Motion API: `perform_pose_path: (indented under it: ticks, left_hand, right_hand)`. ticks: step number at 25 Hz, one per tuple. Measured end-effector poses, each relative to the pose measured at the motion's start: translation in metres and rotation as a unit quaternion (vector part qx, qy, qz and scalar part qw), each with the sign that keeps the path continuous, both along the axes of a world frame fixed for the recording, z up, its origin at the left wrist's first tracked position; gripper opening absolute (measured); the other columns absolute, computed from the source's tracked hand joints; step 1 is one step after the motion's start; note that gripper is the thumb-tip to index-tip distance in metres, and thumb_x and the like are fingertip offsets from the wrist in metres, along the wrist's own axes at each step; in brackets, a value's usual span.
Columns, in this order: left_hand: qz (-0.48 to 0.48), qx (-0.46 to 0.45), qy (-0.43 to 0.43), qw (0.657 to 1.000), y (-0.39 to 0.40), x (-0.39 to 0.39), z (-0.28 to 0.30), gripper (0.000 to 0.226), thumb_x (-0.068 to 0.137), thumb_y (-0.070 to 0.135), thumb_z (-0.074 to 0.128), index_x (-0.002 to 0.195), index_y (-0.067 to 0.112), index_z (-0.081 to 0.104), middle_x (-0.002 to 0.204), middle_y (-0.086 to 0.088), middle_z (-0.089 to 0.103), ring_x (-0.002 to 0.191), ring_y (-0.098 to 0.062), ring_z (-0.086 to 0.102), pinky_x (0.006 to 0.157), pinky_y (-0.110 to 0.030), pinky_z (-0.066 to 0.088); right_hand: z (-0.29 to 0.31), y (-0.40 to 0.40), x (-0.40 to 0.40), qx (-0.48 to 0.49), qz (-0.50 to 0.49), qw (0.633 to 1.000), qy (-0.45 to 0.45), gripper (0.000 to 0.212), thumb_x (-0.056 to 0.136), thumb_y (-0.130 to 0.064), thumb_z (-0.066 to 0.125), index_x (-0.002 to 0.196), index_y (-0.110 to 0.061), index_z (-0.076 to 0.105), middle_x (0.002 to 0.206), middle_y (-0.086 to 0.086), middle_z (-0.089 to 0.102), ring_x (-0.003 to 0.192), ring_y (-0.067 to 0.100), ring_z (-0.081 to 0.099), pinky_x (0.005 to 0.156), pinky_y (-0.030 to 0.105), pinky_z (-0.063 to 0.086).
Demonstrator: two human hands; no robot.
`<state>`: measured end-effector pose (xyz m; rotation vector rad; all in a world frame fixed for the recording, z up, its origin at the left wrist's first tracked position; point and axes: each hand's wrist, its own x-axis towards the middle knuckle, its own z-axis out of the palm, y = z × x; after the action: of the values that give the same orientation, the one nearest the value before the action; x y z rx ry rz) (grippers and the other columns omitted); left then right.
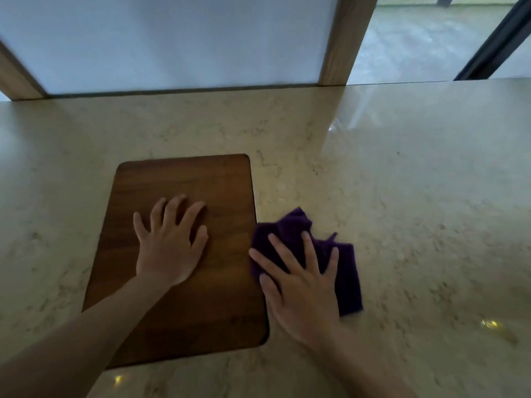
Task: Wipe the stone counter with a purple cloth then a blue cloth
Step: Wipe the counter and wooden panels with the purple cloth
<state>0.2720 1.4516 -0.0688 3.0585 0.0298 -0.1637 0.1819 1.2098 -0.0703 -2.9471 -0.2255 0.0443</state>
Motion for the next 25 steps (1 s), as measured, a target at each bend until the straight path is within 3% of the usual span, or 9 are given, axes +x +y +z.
perform_pose_path:
  ticks: [4,8,12,18,22,25]
  left_hand:
    - [-0.013,0.007,0.01,1.0,0.0,-0.004,0.002,0.057,0.095,0.06,0.02,0.146,0.041,0.034,0.157,-0.002,0.031,0.148,-0.034,0.022,0.113,-0.072,0.017]
    - [-0.019,0.032,0.022,0.999,0.003,-0.001,-0.001,0.056,0.093,0.058,0.029,0.144,0.038,0.041,0.154,-0.005,0.037,0.145,-0.037,0.028,0.109,-0.075,0.021]
    - [-0.026,0.032,0.02,0.999,0.006,0.002,-0.006,0.056,0.093,0.058,0.029,0.144,0.038,0.041,0.154,-0.006,0.035,0.146,-0.039,0.026,0.109,-0.076,0.019]
    - [-0.012,0.003,0.011,1.0,0.003,0.002,0.0,0.058,0.093,0.058,0.026,0.145,0.037,0.04,0.157,-0.006,0.031,0.148,-0.037,0.02,0.112,-0.074,0.015]
    - [0.013,0.005,0.006,1.0,-0.001,0.001,0.002,0.06,0.094,0.063,0.018,0.146,0.04,0.035,0.158,-0.003,0.028,0.149,-0.033,0.017,0.114,-0.071,0.014]
    - [0.048,0.055,0.014,0.997,-0.011,-0.002,0.006,0.055,0.098,0.06,0.017,0.15,0.044,0.025,0.162,0.0,0.023,0.149,-0.031,0.018,0.114,-0.064,0.023]
  right_hand:
    - [0.004,0.007,0.202,0.034,0.018,0.998,0.04,0.045,0.099,-0.061,0.009,0.144,-0.065,0.015,0.163,-0.024,0.009,0.151,0.03,-0.012,0.107,0.075,-0.015]
    - [0.007,0.011,0.37,0.013,0.067,0.997,0.046,0.046,0.099,-0.059,0.011,0.145,-0.064,0.015,0.164,-0.021,0.008,0.151,0.033,-0.007,0.107,0.076,-0.01]
    - [0.005,-0.013,0.436,-0.007,0.078,0.996,0.052,0.047,0.096,-0.06,0.011,0.143,-0.066,0.018,0.163,-0.021,0.013,0.151,0.031,0.001,0.108,0.076,-0.006]
    - [0.009,-0.064,0.393,0.009,0.026,0.998,0.054,0.047,0.095,-0.06,0.012,0.141,-0.067,0.02,0.162,-0.024,0.013,0.151,0.027,0.0,0.108,0.075,-0.008]
    - [0.007,-0.093,0.265,0.014,0.039,0.998,0.045,0.048,0.096,-0.064,0.008,0.142,-0.067,0.018,0.162,-0.024,0.015,0.152,0.027,0.0,0.111,0.072,-0.008]
    - [0.005,-0.105,0.136,0.015,0.048,0.999,0.019,0.047,0.097,-0.064,0.008,0.143,-0.066,0.017,0.161,-0.026,0.017,0.152,0.027,0.001,0.111,0.072,-0.007]
